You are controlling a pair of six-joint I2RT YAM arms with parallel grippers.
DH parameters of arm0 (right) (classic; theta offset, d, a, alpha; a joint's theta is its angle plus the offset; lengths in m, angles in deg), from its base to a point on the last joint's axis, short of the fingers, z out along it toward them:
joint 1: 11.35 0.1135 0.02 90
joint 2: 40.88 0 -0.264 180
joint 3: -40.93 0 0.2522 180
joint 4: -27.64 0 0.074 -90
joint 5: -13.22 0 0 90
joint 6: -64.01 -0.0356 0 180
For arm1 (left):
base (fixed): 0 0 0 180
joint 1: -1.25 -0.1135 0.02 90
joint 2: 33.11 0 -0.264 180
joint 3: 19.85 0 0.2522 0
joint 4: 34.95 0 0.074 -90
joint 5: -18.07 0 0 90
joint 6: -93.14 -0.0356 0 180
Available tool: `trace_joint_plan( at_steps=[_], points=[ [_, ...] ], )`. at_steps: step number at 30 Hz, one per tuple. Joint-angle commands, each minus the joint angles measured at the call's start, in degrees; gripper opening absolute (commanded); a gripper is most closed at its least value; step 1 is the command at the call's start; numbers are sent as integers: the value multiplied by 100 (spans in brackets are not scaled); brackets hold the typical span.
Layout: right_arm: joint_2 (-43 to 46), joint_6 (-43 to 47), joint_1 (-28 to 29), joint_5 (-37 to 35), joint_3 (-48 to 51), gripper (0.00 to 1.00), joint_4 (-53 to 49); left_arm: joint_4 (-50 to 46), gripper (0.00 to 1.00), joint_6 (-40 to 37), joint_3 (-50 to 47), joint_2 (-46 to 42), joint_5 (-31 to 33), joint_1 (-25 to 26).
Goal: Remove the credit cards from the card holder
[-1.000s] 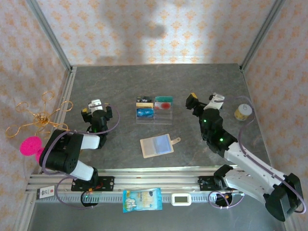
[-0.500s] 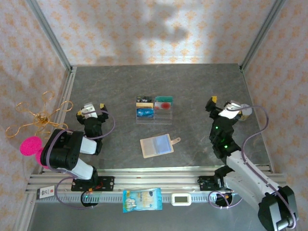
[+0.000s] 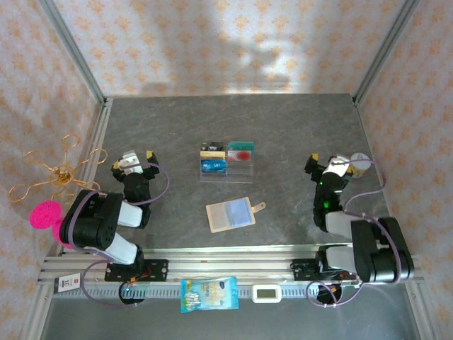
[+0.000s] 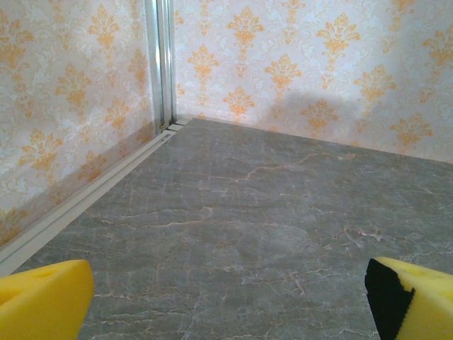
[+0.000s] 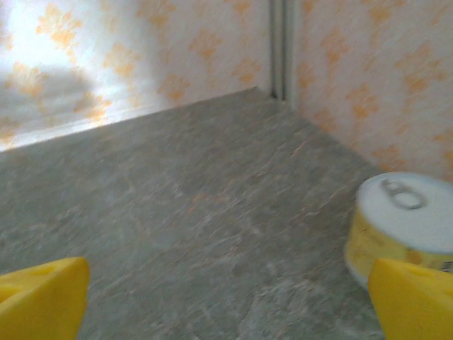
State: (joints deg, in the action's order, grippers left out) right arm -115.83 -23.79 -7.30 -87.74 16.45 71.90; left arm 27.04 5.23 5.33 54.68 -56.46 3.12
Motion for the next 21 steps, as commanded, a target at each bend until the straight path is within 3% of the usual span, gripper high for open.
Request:
trace_joint_plan(
  at_steps=[1,4,6,8,10,21],
  points=[
    [-645,-81,-54,410,-15,100,1256,274,100,94,-35,36,52,6],
    [-1350,-49,-54,421,83,100,2179,265,100,99,-35,37,45,-1],
    [-1156,-176,-54,295,-241,100,1190,274,100,99,-35,37,44,2],
    [-1311,-130,-63,291,-107,100,1696,272,100,91,-37,32,50,5],
    [-1206,-171,-63,280,-237,100,1299,268,100,99,-35,35,49,5],
    [-1209,-135,-63,288,-175,100,1419,272,100,92,-36,32,45,2]
  ],
)
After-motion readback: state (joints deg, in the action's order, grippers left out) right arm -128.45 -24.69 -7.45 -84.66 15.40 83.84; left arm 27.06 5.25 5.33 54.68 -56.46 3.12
